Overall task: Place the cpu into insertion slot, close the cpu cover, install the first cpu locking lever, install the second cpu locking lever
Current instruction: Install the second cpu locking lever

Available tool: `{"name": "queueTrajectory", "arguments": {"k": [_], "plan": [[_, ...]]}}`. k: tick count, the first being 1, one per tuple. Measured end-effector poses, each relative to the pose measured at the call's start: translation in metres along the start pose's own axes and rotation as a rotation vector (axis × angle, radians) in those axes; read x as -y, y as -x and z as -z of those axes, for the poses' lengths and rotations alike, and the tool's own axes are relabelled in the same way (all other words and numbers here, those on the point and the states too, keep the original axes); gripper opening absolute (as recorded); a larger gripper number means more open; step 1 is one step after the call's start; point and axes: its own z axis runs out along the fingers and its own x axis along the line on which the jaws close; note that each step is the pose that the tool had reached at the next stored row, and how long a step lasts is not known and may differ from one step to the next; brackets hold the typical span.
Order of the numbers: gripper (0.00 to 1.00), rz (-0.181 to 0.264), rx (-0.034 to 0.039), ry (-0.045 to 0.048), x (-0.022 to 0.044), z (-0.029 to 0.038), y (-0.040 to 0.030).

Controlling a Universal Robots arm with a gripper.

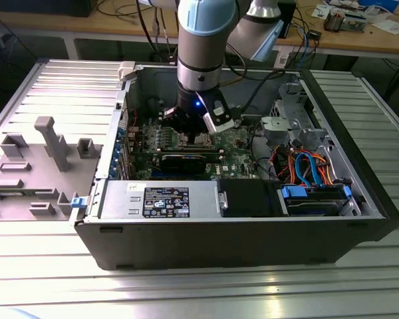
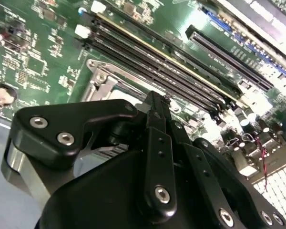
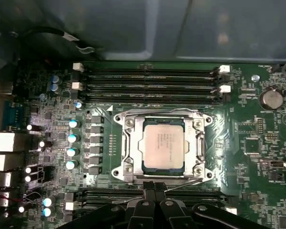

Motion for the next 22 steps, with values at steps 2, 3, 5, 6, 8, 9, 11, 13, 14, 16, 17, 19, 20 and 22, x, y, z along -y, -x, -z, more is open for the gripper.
{"name": "queueTrajectory", "arguments": {"k": [2,3,5,6,8,9,11,13,14,16,17,19,20,22], "plan": [[0.11,0.0,0.0,0.0043,0.0025,0.0003,-0.0005],[0.11,0.0,0.0001,0.0069,0.0041,0.0004,-0.0007],[0.11,0.0,0.0002,0.0128,0.0069,0.0008,-0.0018],[0.11,0.0,0.0003,0.017,0.0072,0.0006,-0.004],[0.11,0.0,0.0004,0.0281,0.0078,-0.0001,-0.0128],[0.11,0.0,0.0005,0.0305,0.0079,-0.0002,-0.014],[0.11,0.0,0.0005,0.0306,0.0079,-0.0002,-0.014],[0.11,0.0,0.0005,0.0306,0.0083,-0.0002,-0.0141],[0.11,0.0,0.0005,0.0306,0.0102,0.0001,-0.0141],[0.11,0.0,0.0006,0.0327,0.0138,0.0005,-0.0142],[0.11,0.0,0.0006,0.0354,0.0143,0.0006,-0.0148],[0.11,0.001,0.0007,0.0464,0.0156,0.0005,-0.0178],[0.11,0.001,0.0009,0.0524,0.016,0.0003,-0.0194],[0.11,0.001,0.0012,0.0675,0.0175,-0.0004,-0.0221]]}}
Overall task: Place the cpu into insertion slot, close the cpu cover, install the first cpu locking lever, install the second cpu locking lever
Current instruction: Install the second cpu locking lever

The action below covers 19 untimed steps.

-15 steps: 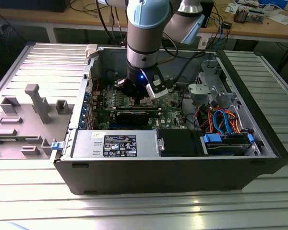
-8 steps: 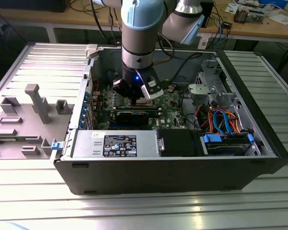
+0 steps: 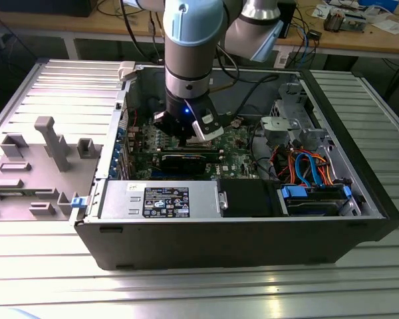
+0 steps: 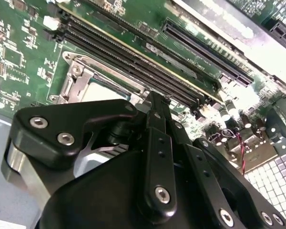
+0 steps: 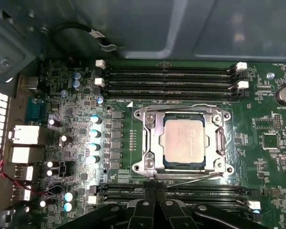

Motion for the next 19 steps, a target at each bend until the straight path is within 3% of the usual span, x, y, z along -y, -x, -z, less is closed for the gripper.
{"name": "queueTrajectory", "arguments": {"k": [2,8,14,19], "plan": [[0.11,0.0,0.0003,0.0144,0.003,-0.0027,-0.0017],[0.11,0.001,0.0008,0.044,0.0061,-0.0083,-0.0041],[0.11,0.001,0.0008,0.0523,0.0125,-0.0094,-0.0044],[0.11,0.001,0.0011,0.068,0.0134,-0.0138,-0.009]]}}
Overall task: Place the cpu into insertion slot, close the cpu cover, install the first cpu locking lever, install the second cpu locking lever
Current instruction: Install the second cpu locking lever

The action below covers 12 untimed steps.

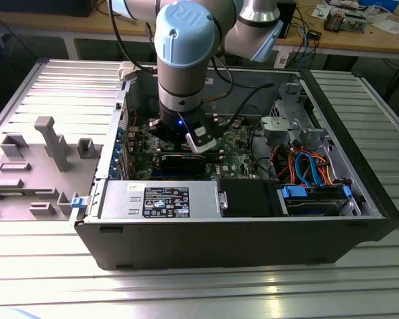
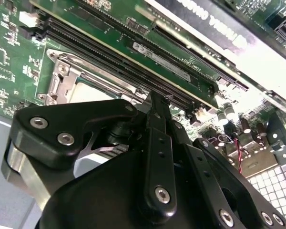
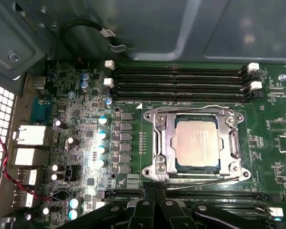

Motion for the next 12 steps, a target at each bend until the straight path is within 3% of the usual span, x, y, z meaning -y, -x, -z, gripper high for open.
{"name": "queueTrajectory", "arguments": {"k": [12], "plan": [[0.11,0.0,0.0005,0.0242,0.0024,-0.0096,-0.002]]}}
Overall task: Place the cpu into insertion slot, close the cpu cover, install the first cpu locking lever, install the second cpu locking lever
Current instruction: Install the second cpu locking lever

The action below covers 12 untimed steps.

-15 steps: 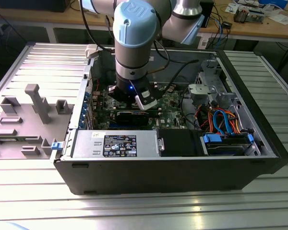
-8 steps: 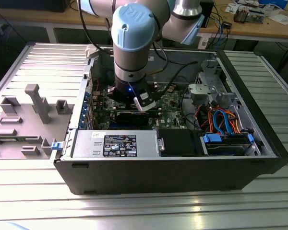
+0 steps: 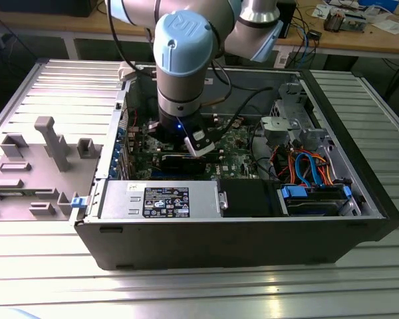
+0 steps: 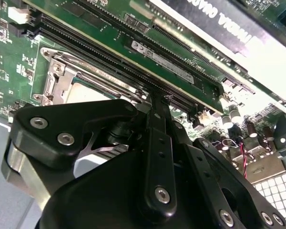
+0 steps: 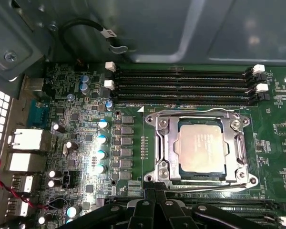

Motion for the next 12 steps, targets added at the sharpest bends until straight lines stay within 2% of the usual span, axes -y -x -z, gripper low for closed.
{"name": "queueTrajectory", "arguments": {"k": [6,12], "plan": [[0.11,0.0,0.0003,0.0164,0.0004,-0.0034,-0.0012],[0.11,0.0,0.0004,0.0249,0.0003,-0.0056,-0.0029]]}}
